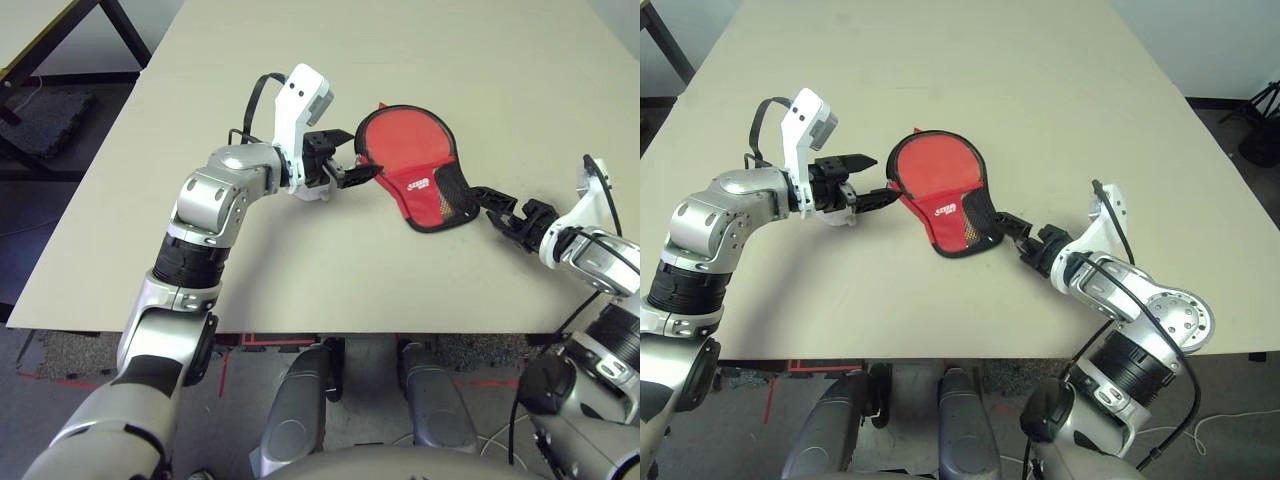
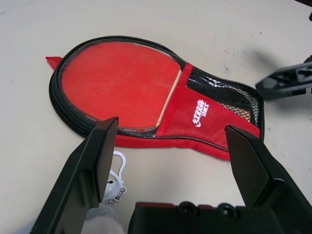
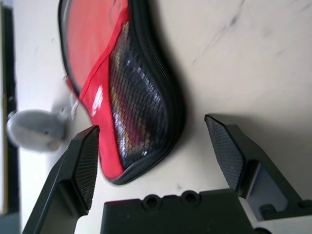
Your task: Store the ping-pong paddle in its case and zip it.
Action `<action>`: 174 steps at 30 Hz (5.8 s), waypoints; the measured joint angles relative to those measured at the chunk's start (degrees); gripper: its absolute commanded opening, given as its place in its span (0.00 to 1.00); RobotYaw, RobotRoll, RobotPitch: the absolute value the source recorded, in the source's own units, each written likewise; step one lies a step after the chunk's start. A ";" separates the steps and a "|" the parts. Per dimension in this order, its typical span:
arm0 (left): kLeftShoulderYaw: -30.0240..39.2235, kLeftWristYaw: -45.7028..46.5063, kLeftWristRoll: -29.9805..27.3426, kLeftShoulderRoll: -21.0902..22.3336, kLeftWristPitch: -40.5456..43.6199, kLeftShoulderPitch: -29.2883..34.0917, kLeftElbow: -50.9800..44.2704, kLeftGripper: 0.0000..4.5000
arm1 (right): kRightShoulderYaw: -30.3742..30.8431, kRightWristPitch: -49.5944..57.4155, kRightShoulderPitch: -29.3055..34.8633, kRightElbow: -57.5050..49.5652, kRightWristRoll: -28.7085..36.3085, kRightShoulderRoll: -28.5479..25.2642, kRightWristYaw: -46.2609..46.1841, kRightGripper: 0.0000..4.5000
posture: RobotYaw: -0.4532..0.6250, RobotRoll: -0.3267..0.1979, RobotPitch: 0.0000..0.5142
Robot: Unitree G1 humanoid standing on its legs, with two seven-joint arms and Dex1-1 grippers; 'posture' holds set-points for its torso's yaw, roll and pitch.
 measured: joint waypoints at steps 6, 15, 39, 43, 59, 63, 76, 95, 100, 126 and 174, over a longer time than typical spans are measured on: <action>0.00 0.23 -0.01 -0.95 0.02 -0.56 0.02 0.99 | 1.04 0.04 -2.34 6.54 3.60 0.08 -1.66 1.00 | 0.41 0.62 0.47; 0.00 0.42 -0.01 -1.54 0.04 -1.38 0.03 0.99 | 0.38 -1.61 -5.68 13.48 2.83 2.67 -2.14 1.00 | 0.42 0.62 0.48; 0.00 0.86 -0.07 -2.13 0.42 -1.36 0.00 0.99 | 10.39 -4.81 -9.43 20.48 -5.47 0.95 11.04 1.00 | 0.43 0.62 0.48; 0.00 1.03 -0.11 -2.13 0.84 -1.31 -0.06 0.99 | 11.94 -5.20 -10.22 21.61 -7.31 0.95 13.50 1.00 | 0.43 0.62 0.48; 0.01 2.01 -0.32 -2.68 1.19 -1.05 -0.42 1.00 | 17.02 -6.60 -13.46 25.45 -14.99 2.73 20.04 0.45 | 0.44 0.62 0.48; 0.09 2.54 -0.44 -2.73 1.40 -0.84 -1.22 1.00 | 17.17 -5.98 -13.20 24.39 -15.85 3.23 20.77 0.15 | 0.44 0.62 0.48; 0.41 3.63 -0.68 -2.95 1.53 -0.20 -1.35 1.00 | 11.31 -0.88 -6.58 8.66 -16.16 4.56 15.79 0.02 | 0.43 0.62 0.48; 0.56 3.72 -0.56 -3.60 0.91 -0.11 -0.50 1.00 | 21.95 -16.56 31.35 -15.52 40.99 -25.65 -7.43 0.02 | 0.38 0.62 0.51; 0.51 3.56 -0.58 -3.78 0.60 -0.13 0.05 1.00 | 27.50 -28.99 44.12 -25.20 44.50 -35.03 -1.82 0.02 | 0.36 0.62 0.52; 0.71 4.12 -0.63 -3.82 0.64 0.35 0.04 1.00 | 45.96 -37.99 26.98 -20.30 44.99 -34.99 -4.49 0.01 | 0.41 0.62 0.52; 0.02 -7.59 6.61 7.59 -9.97 -3.97 10.52 1.00 | 59.52 -27.50 -2.89 -20.28 -17.80 -30.47 28.18 1.00 | 0.39 0.62 0.43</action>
